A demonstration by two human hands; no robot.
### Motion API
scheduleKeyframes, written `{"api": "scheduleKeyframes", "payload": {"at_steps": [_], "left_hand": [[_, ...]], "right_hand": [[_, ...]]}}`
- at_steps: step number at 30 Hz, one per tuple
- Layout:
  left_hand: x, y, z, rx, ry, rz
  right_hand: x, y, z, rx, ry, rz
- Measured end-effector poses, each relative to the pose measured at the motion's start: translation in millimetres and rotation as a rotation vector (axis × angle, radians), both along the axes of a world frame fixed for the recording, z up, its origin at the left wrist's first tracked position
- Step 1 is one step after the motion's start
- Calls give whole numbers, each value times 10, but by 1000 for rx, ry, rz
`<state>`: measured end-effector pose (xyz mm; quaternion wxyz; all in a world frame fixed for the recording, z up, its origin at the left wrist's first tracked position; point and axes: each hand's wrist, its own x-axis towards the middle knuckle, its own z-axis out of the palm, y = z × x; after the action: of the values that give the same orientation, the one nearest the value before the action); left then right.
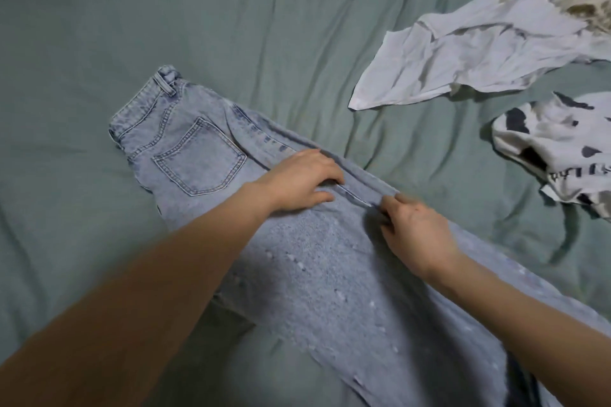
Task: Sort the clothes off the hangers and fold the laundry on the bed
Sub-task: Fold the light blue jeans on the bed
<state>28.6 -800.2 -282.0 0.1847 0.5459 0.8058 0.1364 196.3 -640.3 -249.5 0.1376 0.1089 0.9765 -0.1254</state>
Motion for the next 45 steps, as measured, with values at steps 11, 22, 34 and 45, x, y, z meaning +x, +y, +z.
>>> {"api": "scheduleKeyframes", "payload": {"at_steps": [11,22,34,45], "left_hand": [[317,315,100,0,-50,85],[925,905,182,-90,-11,7],[2156,1591,493,-87,-167,-412],[2325,1863,718,-495,-769,-194]], "right_hand": [[576,239,294,102,-188,-188],[1125,521,146,142,31,-403],[2405,576,555,-36,-101,-653],[2715,1331,919,-796,-383,-596]]}}
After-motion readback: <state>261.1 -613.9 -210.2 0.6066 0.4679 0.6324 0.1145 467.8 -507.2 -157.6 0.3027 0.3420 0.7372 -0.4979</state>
